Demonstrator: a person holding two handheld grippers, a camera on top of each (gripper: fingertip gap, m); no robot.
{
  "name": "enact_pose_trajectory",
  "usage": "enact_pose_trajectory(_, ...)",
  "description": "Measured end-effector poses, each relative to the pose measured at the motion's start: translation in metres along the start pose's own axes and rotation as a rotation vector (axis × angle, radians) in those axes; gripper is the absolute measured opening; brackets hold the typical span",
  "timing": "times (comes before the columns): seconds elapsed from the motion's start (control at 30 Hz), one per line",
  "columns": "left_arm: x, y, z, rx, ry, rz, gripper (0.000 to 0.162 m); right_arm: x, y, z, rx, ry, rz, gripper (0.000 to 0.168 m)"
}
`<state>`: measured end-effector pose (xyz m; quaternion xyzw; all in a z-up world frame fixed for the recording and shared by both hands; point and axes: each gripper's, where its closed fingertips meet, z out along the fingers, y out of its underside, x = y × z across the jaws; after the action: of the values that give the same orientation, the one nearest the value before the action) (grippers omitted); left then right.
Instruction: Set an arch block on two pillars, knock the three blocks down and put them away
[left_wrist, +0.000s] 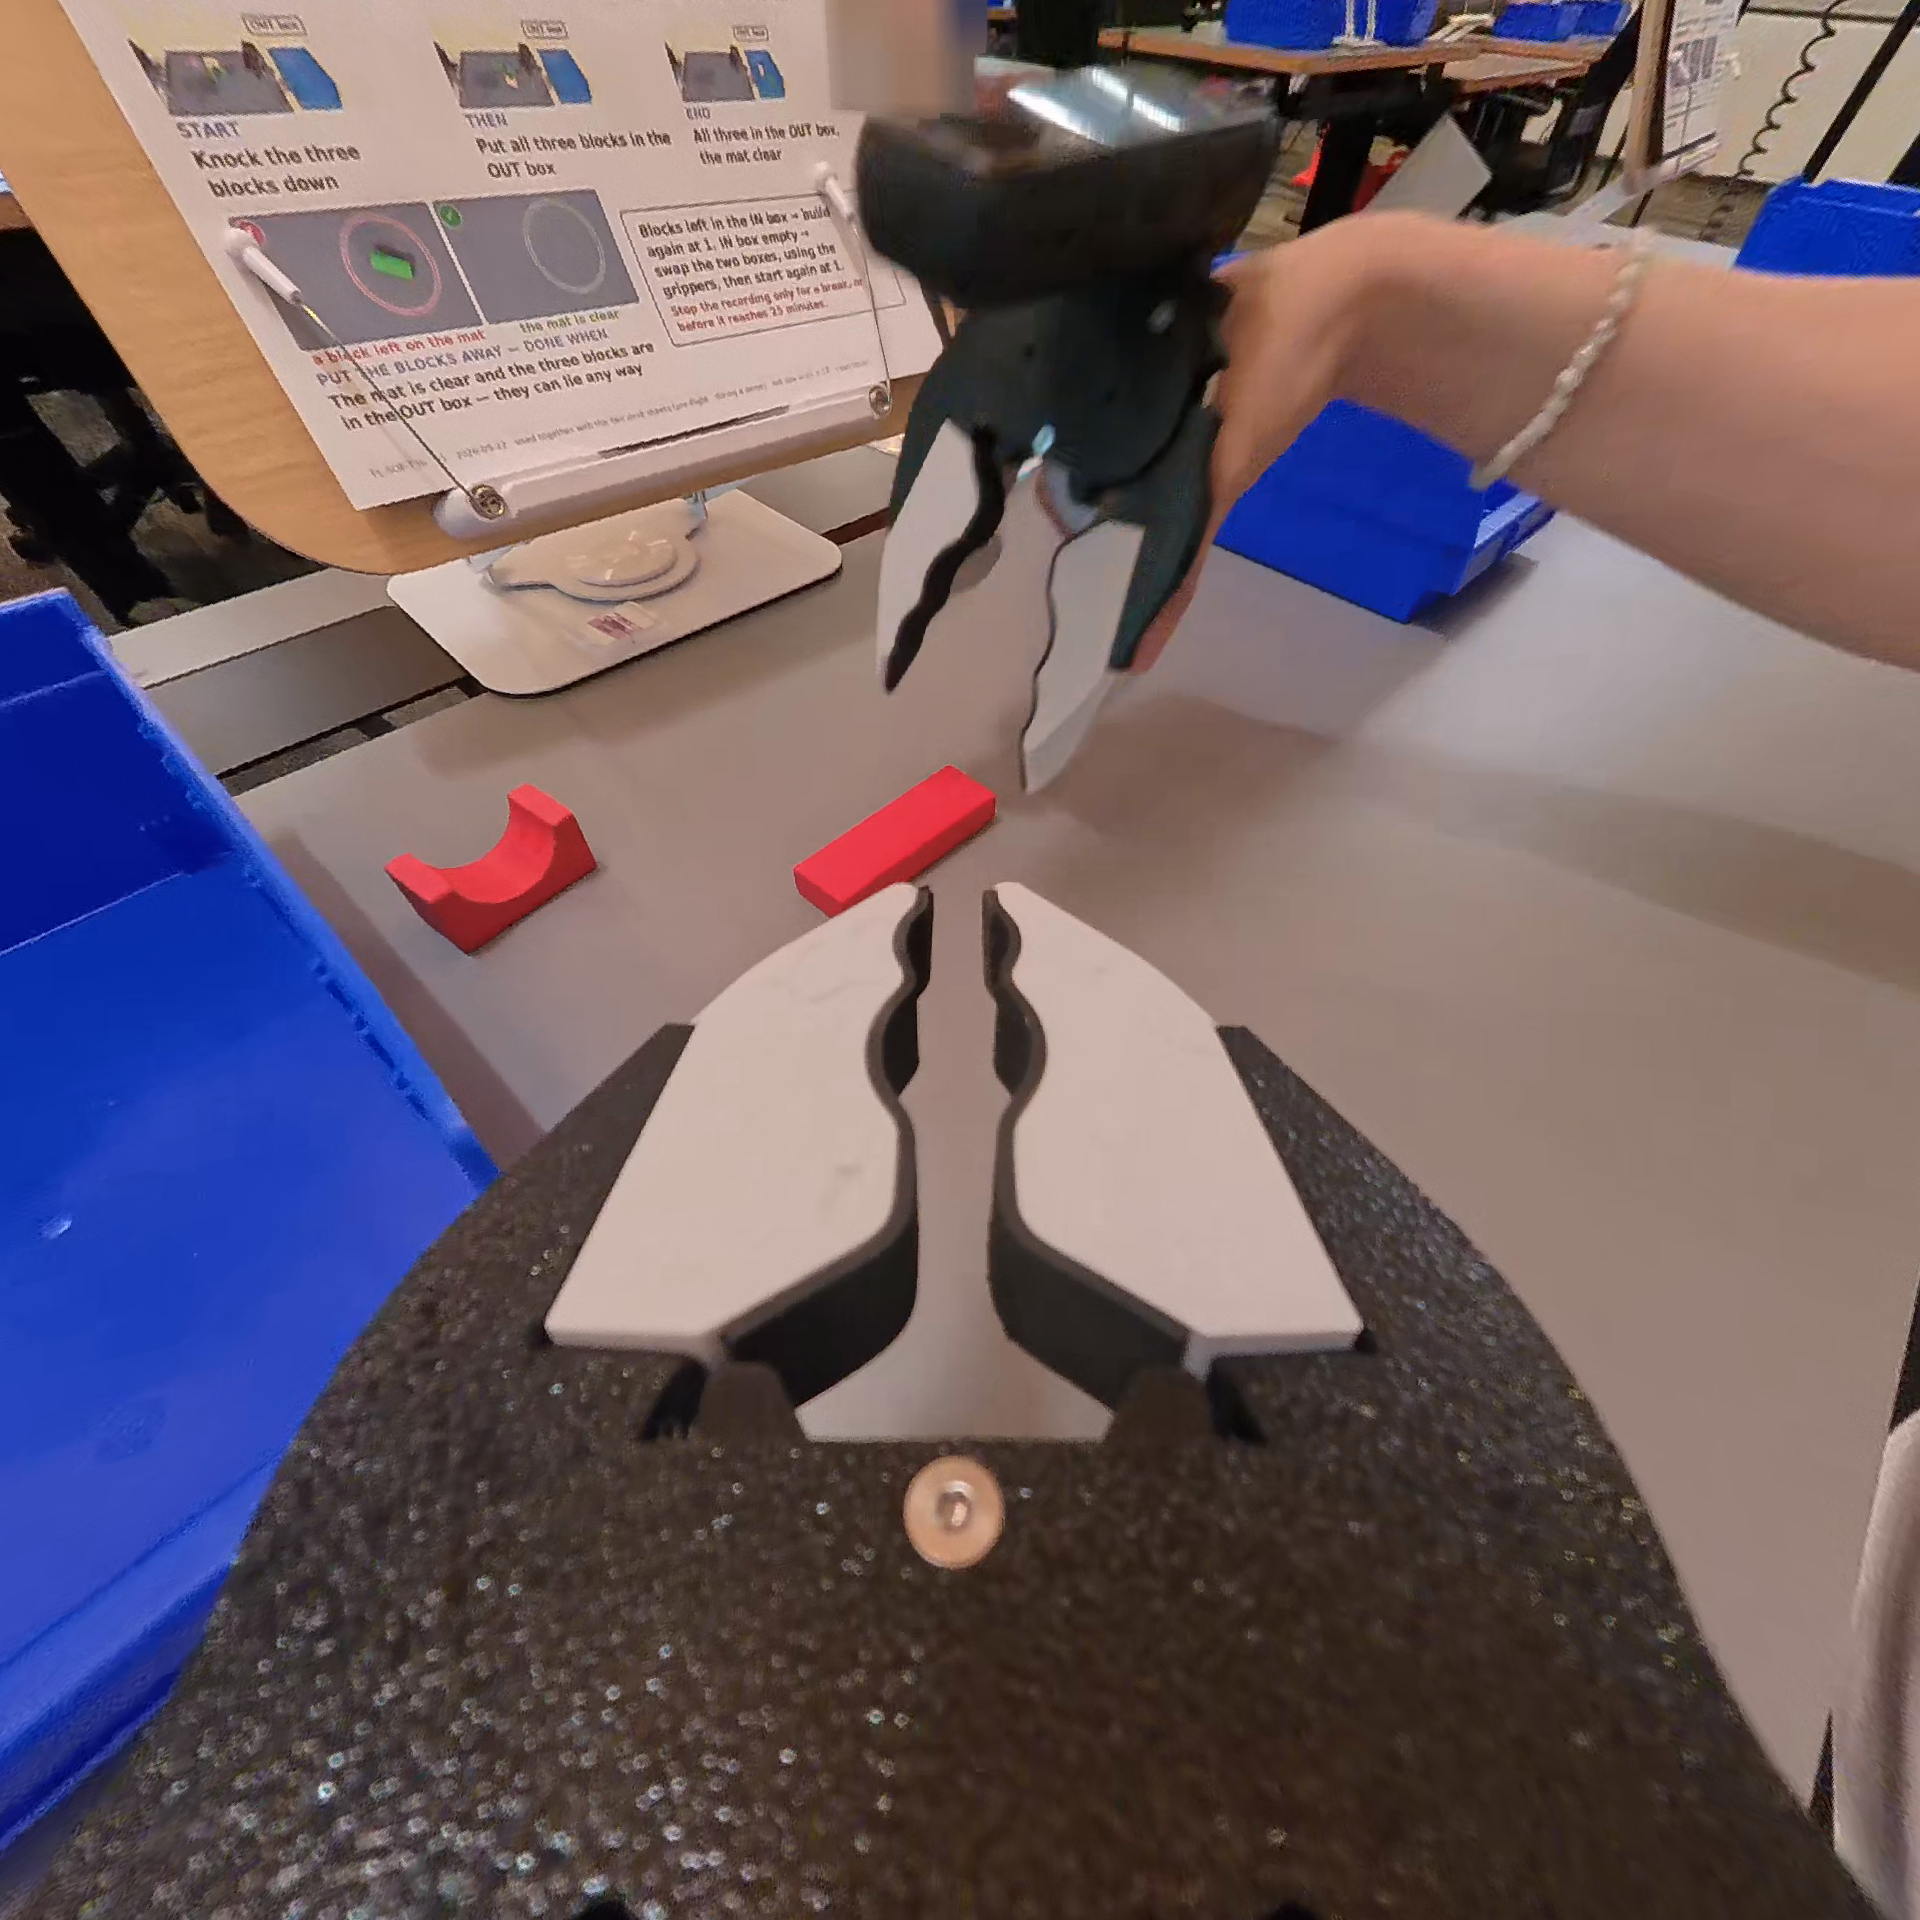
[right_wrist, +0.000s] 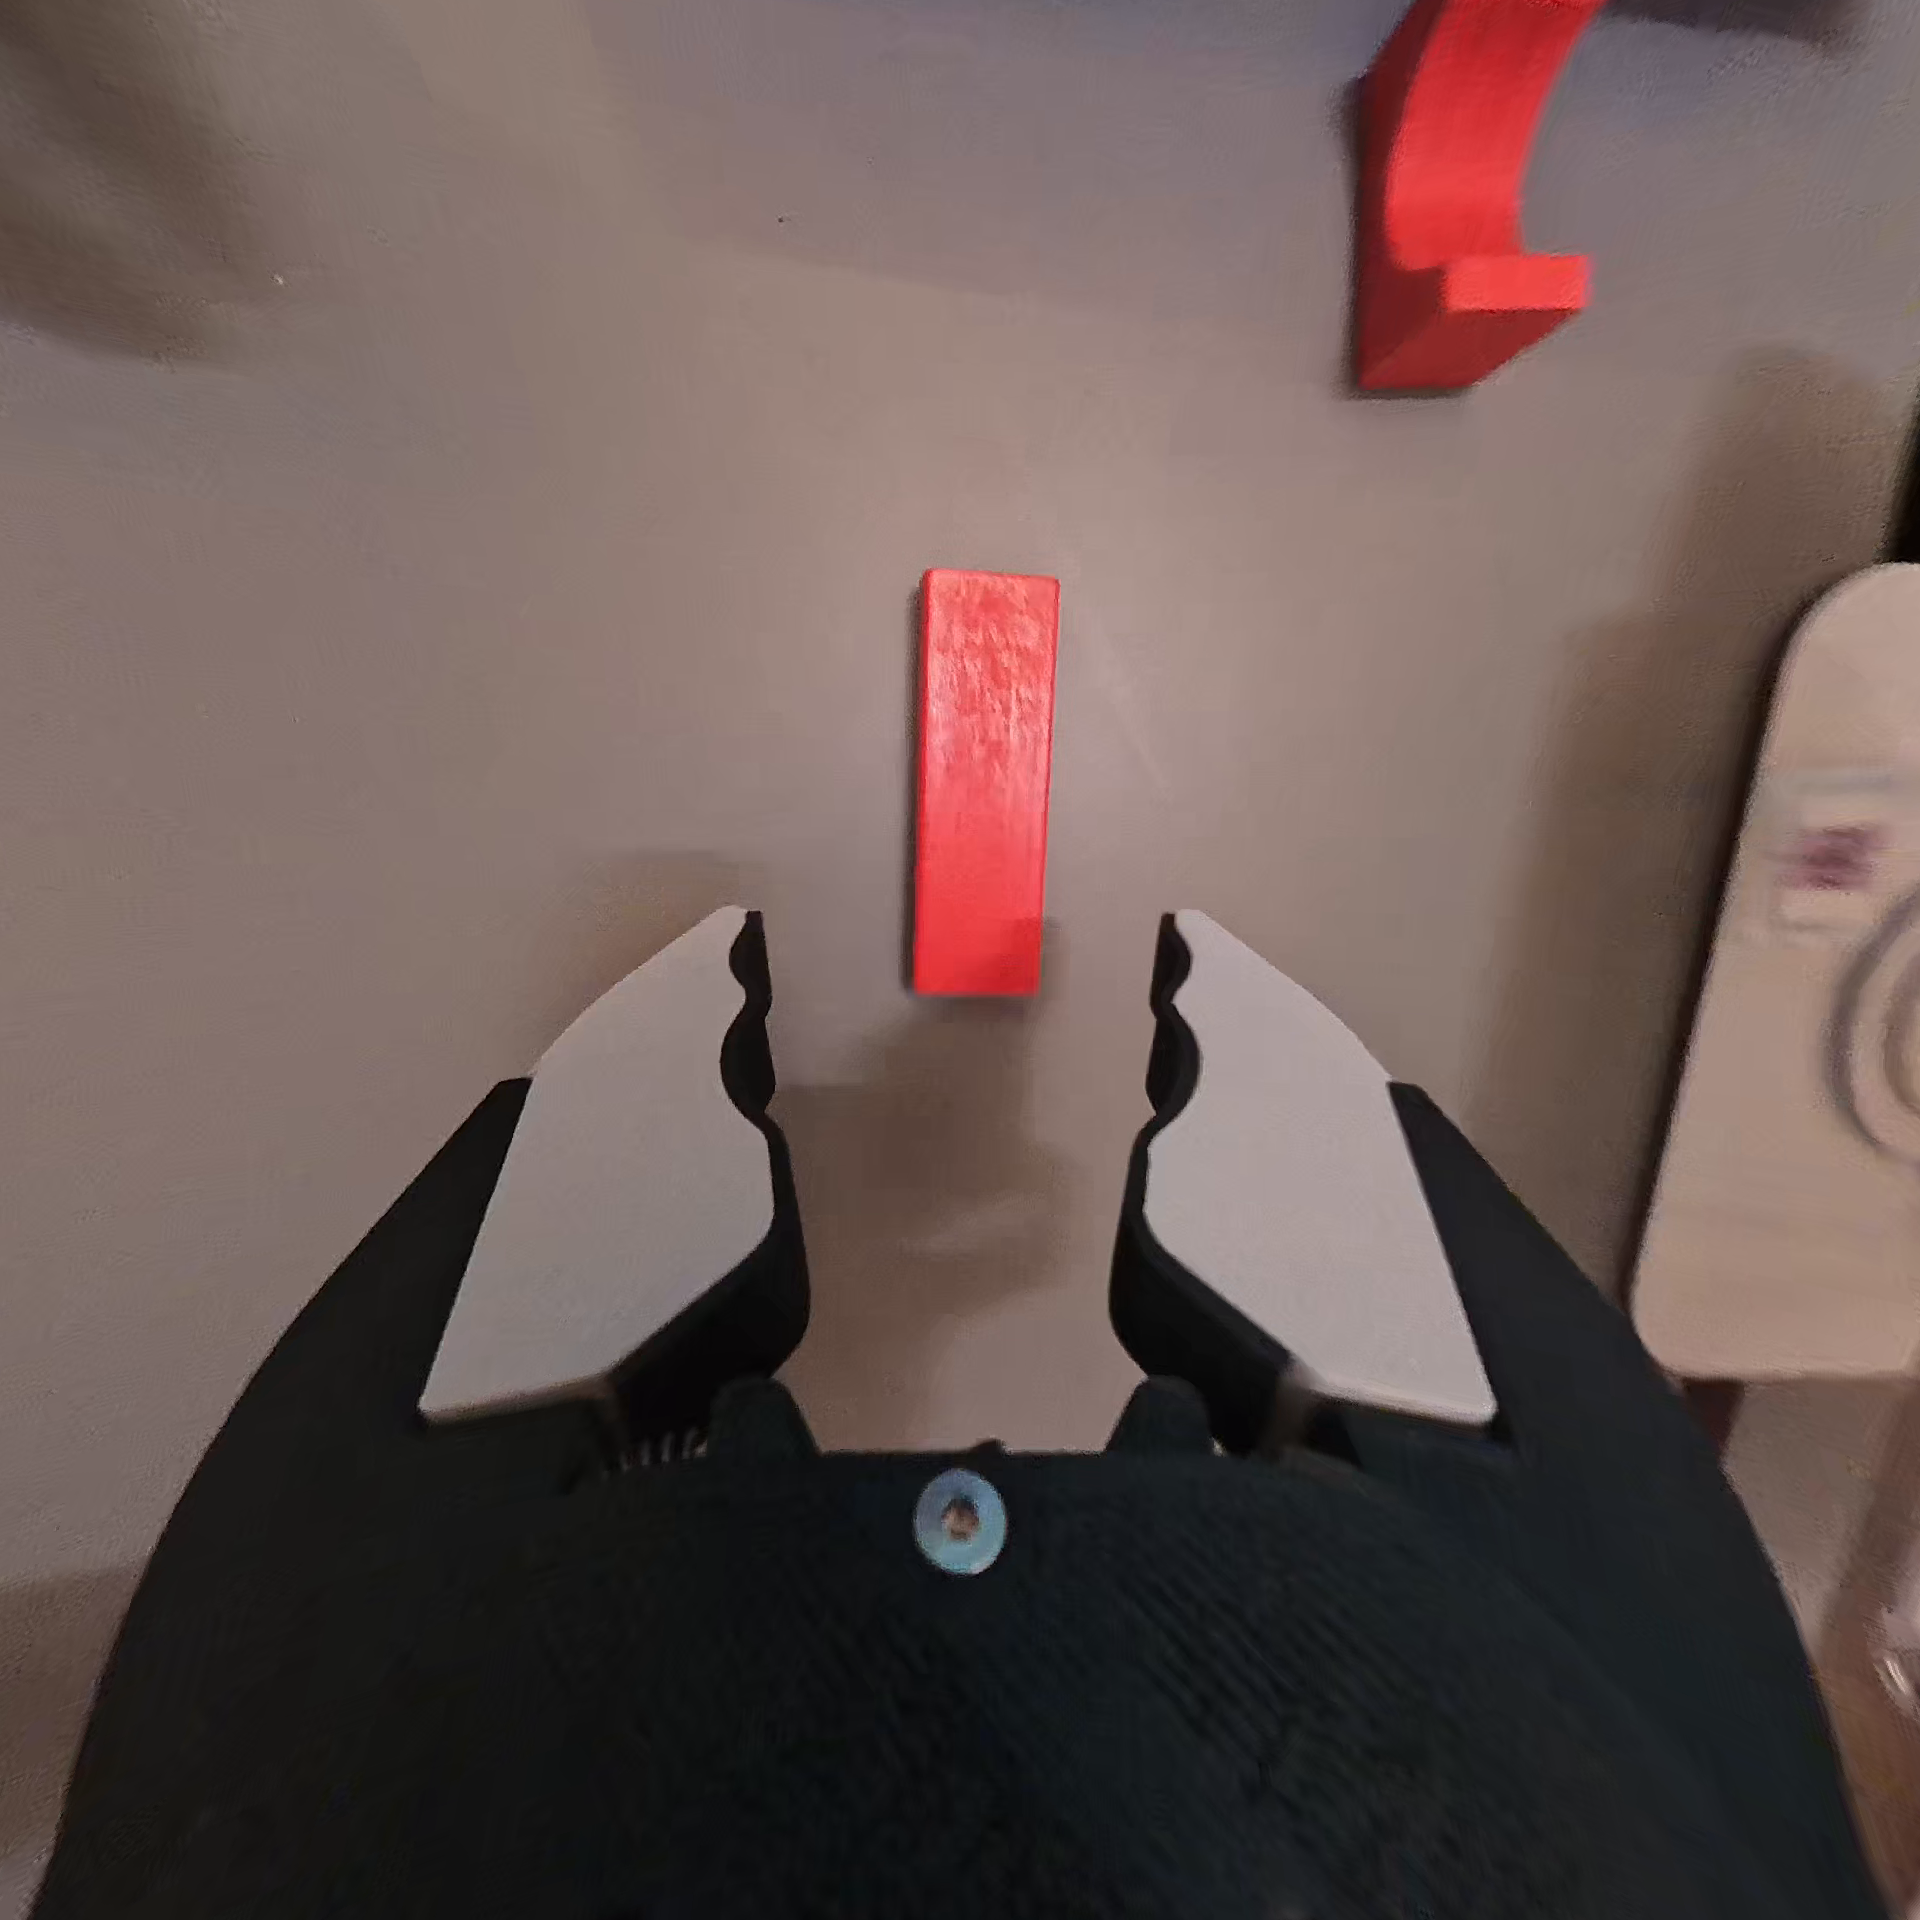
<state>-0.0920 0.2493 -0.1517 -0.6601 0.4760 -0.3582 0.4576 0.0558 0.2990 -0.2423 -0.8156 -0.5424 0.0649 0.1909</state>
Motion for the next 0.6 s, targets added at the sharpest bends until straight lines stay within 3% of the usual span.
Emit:
enact_pose_trajectory(0.03, 0.000, 0.000, -0.001, 0.003, -0.001, 0.001, 0.009, 0.000, -0.003, 0.009, -0.001, -0.022, 0.004, 0.068)
enact_pose_trajectory(0.27, -0.004, 0.000, -0.005, 0.024, 0.019, -0.026, 0.009, 0.002, -0.001, 0.046, -0.058, -0.071, 0.052, 0.059)
enact_pose_trajectory(0.33, -0.005, -0.001, -0.006, 0.032, 0.021, -0.035, 0.009, 0.001, 0.000, 0.050, -0.065, -0.077, 0.061, 0.035)
enact_pose_trajectory(0.37, -0.006, -0.001, -0.006, 0.034, 0.022, -0.038, 0.009, 0.001, 0.001, 0.052, -0.072, -0.075, 0.061, 0.032)
enact_pose_trajectory(0.6, -0.013, 0.002, -0.008, 0.040, 0.017, -0.060, 0.009, 0.004, 0.009, 0.039, -0.104, -0.042, 0.096, 0.031)
